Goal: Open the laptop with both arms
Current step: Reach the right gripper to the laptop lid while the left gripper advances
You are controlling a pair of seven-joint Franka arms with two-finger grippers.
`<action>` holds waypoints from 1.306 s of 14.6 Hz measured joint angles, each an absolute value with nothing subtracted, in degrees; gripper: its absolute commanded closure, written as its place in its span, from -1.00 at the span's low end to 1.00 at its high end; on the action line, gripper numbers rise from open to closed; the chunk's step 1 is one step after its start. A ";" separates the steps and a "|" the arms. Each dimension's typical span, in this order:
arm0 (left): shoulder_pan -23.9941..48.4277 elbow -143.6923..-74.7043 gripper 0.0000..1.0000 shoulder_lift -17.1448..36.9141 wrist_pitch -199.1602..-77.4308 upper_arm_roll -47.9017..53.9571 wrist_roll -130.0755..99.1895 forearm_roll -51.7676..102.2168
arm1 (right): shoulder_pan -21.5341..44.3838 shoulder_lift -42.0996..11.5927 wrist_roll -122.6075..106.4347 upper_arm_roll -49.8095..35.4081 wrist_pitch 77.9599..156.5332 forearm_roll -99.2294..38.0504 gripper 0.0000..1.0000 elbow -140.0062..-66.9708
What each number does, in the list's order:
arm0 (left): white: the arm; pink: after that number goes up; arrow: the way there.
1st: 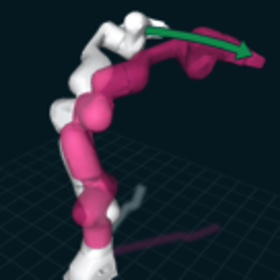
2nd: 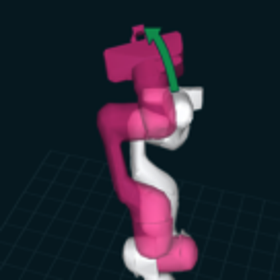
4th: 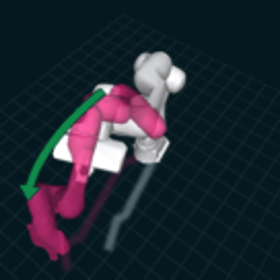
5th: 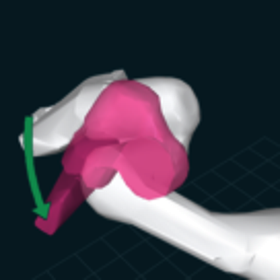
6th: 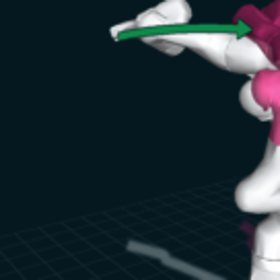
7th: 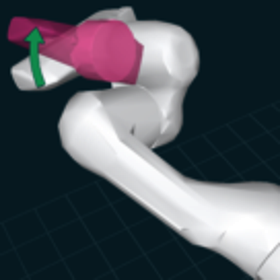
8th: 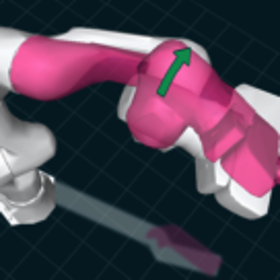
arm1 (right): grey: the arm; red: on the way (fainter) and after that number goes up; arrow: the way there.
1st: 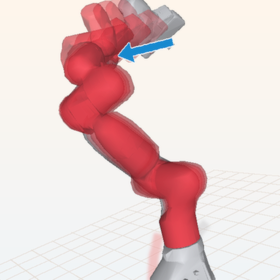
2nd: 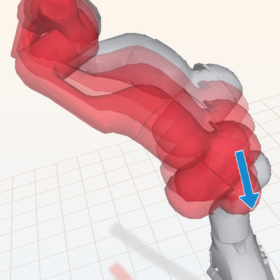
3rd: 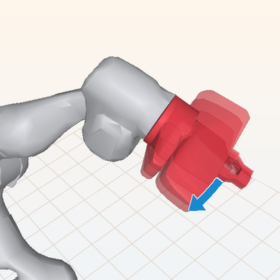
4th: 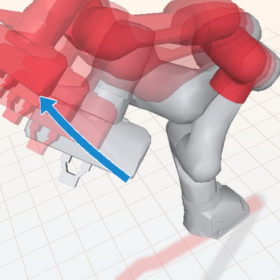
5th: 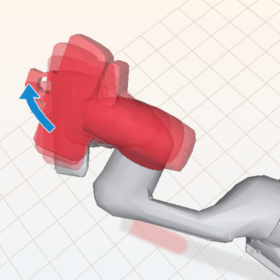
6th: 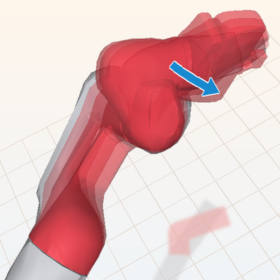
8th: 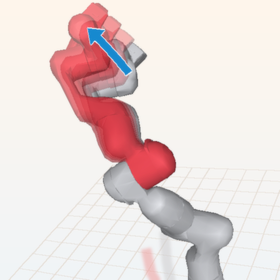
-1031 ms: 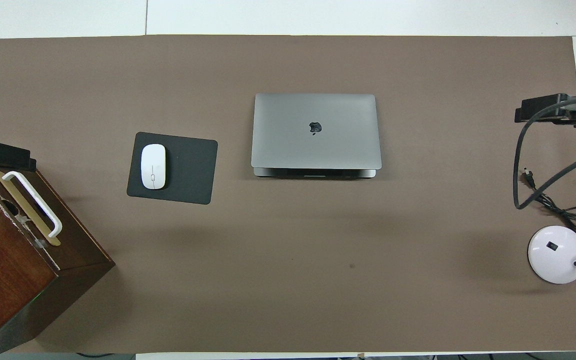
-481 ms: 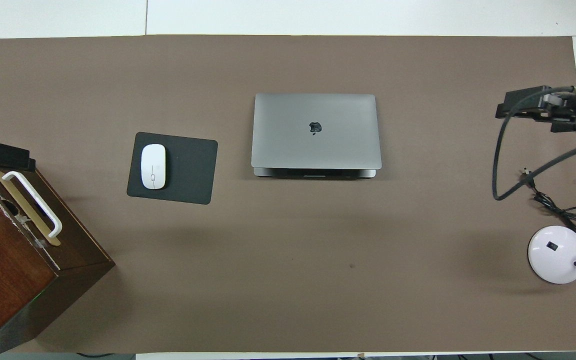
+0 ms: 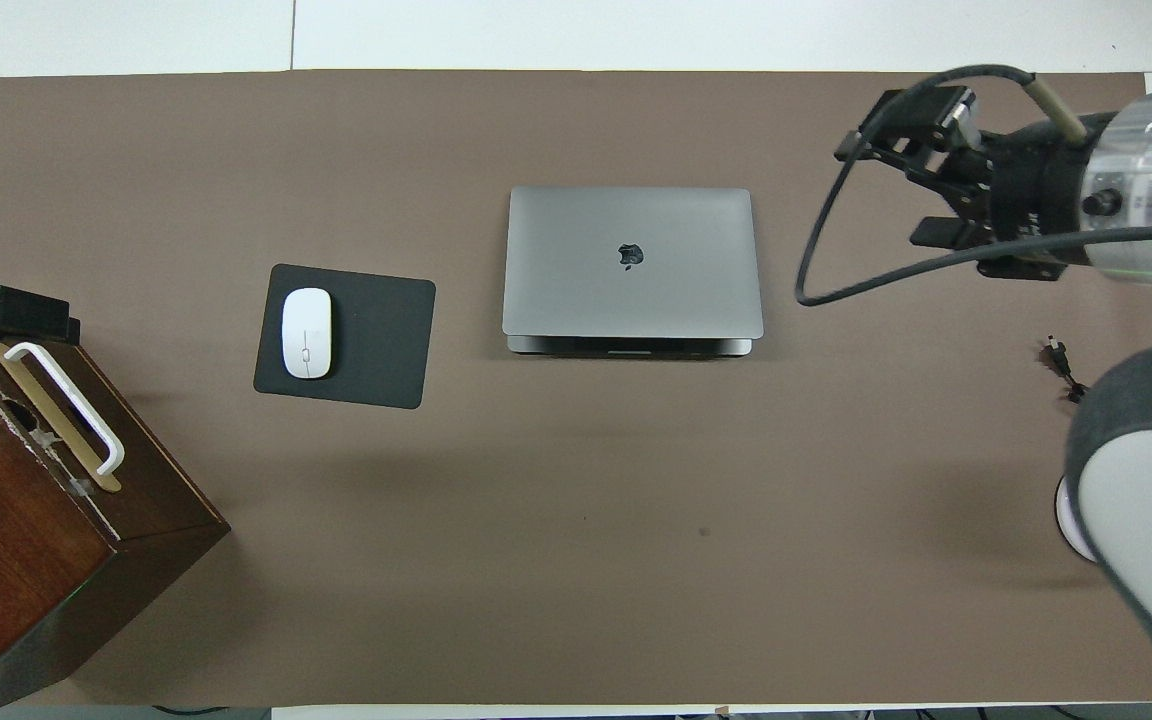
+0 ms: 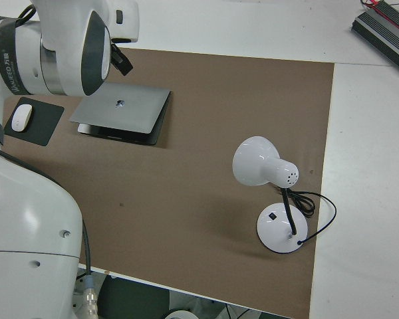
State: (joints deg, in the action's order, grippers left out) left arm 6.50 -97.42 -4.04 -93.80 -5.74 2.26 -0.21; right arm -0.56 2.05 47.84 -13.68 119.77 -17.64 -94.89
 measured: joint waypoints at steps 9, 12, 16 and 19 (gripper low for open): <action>6.47 -100.20 1.00 -4.59 -101.25 -5.77 -0.93 0.17 | 8.28 -0.80 70.79 -13.94 146.89 -20.30 -1.00 -101.43; 6.43 -100.61 1.00 -4.59 -106.27 -5.87 -1.08 2.53 | 9.82 -1.61 71.04 -13.96 155.12 -20.82 -1.00 -105.43; 6.64 -103.41 1.00 -4.70 -112.68 -5.38 -0.99 3.21 | 12.40 -2.88 72.26 -13.99 162.66 -21.42 -1.00 -109.49; 9.48 -110.89 1.00 -6.18 -123.43 -4.71 -0.98 4.35 | 12.90 -2.78 72.41 -14.01 165.57 -21.51 -1.00 -112.88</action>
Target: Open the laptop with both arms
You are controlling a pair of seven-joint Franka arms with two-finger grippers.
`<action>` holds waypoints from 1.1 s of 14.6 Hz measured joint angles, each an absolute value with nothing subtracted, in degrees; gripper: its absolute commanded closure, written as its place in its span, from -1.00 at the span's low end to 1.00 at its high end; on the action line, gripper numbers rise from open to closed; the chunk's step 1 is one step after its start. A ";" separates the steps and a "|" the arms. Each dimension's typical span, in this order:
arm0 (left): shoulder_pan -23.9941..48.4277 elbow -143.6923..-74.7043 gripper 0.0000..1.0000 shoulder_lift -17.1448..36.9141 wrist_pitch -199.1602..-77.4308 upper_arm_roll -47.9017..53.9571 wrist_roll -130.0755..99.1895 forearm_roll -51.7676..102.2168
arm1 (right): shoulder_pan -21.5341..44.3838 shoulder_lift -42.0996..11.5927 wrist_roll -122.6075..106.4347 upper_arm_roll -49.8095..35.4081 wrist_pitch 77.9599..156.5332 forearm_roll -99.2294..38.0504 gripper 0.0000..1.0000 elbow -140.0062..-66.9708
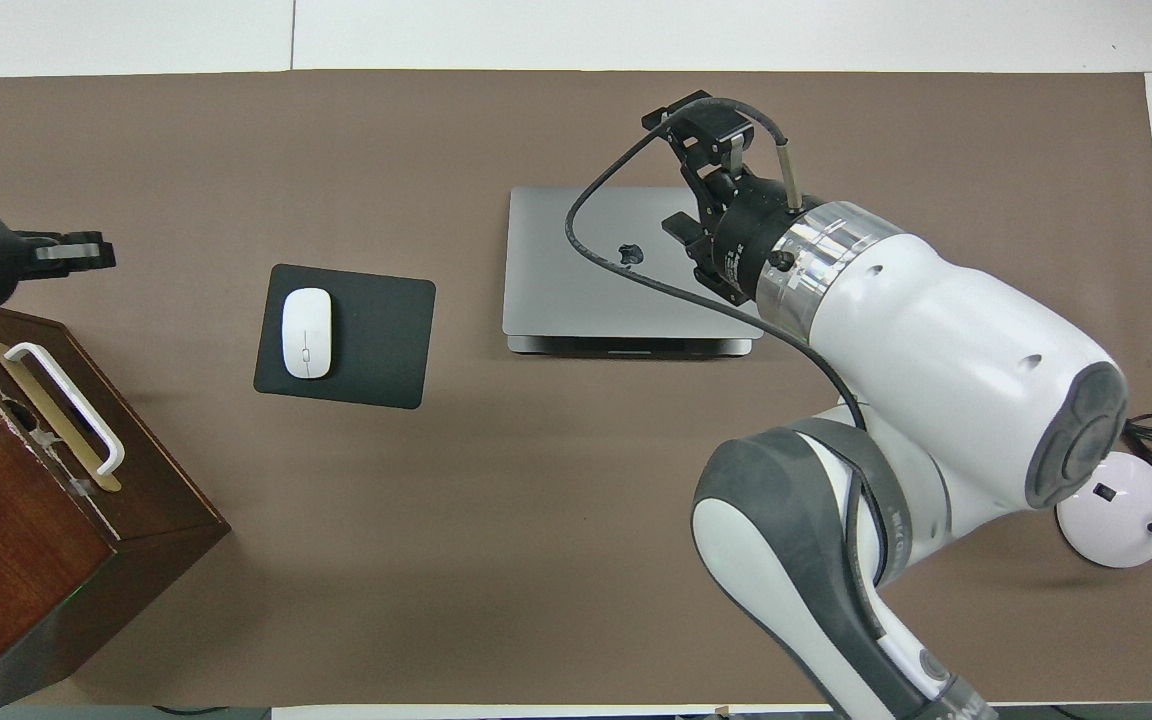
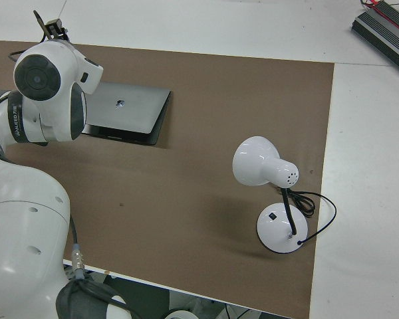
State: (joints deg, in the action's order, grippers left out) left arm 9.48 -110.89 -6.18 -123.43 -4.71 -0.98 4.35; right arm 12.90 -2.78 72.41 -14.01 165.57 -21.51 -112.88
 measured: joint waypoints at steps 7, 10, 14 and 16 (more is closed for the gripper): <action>21.75 -135.56 1.00 -13.95 -151.32 -4.38 -1.01 4.59 | 18.57 -2.41 76.68 -14.75 180.54 -23.51 -1.00 -124.48; 27.18 -144.29 1.00 -14.33 -164.62 -4.40 -0.90 4.59 | 20.56 -0.52 80.50 -14.88 181.48 -23.53 -1.00 -128.16; 32.20 -149.93 1.00 -12.40 -175.98 -4.48 -0.67 4.58 | 20.67 2.31 81.08 -14.84 181.48 -23.59 -1.00 -132.76; 34.28 -150.43 1.00 -9.57 -180.86 -4.51 -0.59 4.58 | 20.67 2.97 81.22 -14.79 181.48 -23.67 -1.00 -134.31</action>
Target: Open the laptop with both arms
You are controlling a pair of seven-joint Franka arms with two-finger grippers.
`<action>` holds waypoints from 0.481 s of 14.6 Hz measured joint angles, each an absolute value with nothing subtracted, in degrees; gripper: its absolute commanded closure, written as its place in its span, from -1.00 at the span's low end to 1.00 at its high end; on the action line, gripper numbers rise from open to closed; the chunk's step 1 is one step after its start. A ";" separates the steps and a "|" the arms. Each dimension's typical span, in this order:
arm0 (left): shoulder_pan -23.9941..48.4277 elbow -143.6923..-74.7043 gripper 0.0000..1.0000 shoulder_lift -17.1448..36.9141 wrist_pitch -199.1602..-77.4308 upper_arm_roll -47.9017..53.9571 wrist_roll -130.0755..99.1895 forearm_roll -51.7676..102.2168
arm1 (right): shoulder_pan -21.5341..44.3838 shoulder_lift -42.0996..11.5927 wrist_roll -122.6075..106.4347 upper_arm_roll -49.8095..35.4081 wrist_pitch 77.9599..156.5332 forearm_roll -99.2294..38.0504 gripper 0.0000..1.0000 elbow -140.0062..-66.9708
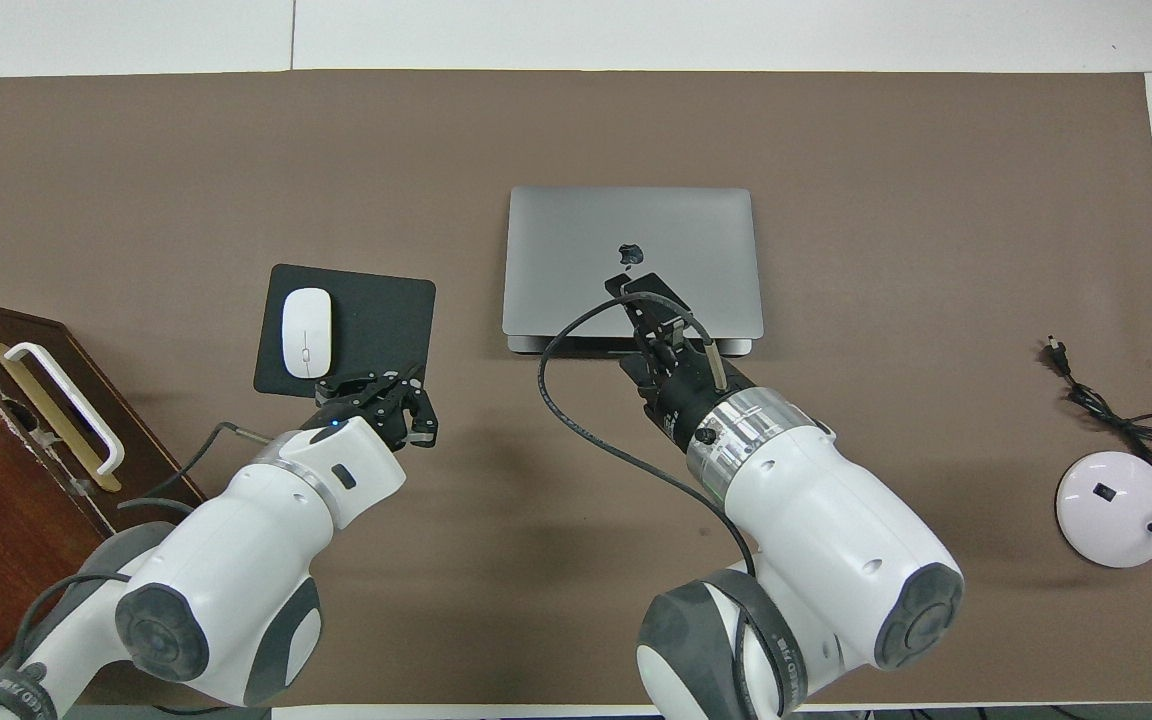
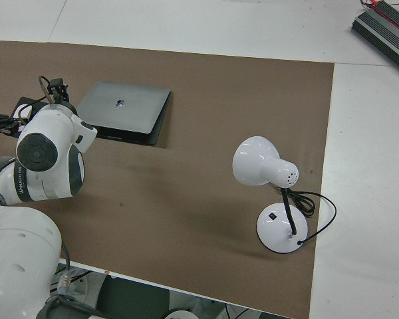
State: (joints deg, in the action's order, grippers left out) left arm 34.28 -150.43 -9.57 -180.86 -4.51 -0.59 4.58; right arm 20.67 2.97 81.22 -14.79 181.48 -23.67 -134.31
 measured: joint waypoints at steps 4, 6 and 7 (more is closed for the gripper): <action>37.55 -150.49 1.00 -1.72 -190.98 -4.49 -0.48 4.58 | 20.65 3.18 81.28 -14.71 181.48 -24.63 -1.00 -135.49; 38.88 -150.50 1.00 1.50 -195.12 -4.52 -0.11 4.58 | 20.62 3.16 81.28 -14.66 181.75 -24.73 -1.00 -135.74; 39.70 -150.50 1.00 2.99 -196.74 -4.52 -0.02 4.58 | 20.60 3.05 81.28 -14.63 182.58 -24.75 -1.00 -135.96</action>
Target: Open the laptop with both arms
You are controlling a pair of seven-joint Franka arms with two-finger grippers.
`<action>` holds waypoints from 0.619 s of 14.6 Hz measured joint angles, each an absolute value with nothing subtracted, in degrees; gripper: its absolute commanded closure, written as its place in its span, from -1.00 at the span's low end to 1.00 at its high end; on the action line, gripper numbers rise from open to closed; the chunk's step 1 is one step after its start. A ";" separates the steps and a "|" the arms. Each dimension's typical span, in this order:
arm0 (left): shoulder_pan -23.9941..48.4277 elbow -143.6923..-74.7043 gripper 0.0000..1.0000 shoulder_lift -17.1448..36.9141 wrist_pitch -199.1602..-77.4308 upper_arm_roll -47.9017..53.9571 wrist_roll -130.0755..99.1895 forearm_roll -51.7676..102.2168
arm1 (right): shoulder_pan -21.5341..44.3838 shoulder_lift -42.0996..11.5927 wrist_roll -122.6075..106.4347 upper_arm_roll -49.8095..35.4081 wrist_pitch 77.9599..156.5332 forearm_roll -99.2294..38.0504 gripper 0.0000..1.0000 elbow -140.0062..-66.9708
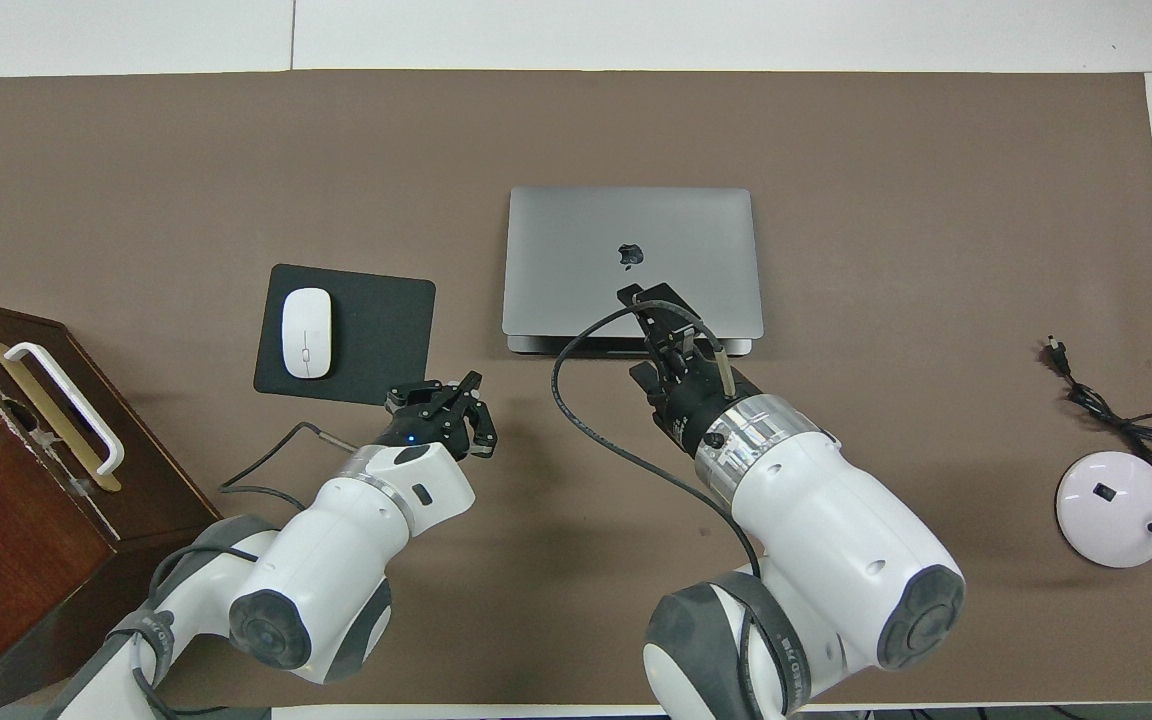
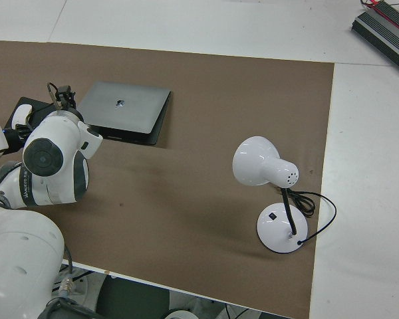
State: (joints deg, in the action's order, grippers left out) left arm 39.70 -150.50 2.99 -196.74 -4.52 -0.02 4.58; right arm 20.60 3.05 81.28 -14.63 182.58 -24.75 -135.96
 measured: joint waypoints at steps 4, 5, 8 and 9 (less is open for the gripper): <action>42.27 -149.97 1.00 7.45 -199.44 -4.51 0.09 4.57 | 20.59 1.04 81.28 -14.60 186.85 -24.75 -1.00 -136.68; 42.40 -149.63 1.00 7.99 -199.46 -4.52 0.20 4.54 | 20.59 0.47 81.28 -14.60 187.52 -24.75 -1.00 -136.69; 43.10 -148.59 1.00 9.11 -199.46 -4.52 0.45 4.51 | 20.59 -0.91 81.28 -14.60 189.74 -24.75 -1.00 -136.97; 43.25 -147.97 1.00 9.58 -199.46 -4.52 0.45 4.51 | 20.59 -1.36 81.28 -14.60 190.26 -24.75 -1.00 -137.07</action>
State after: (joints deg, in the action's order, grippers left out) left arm 43.25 -147.97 9.58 -199.46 -4.52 0.45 4.51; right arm 20.59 -1.36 81.28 -14.60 190.26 -24.75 -137.07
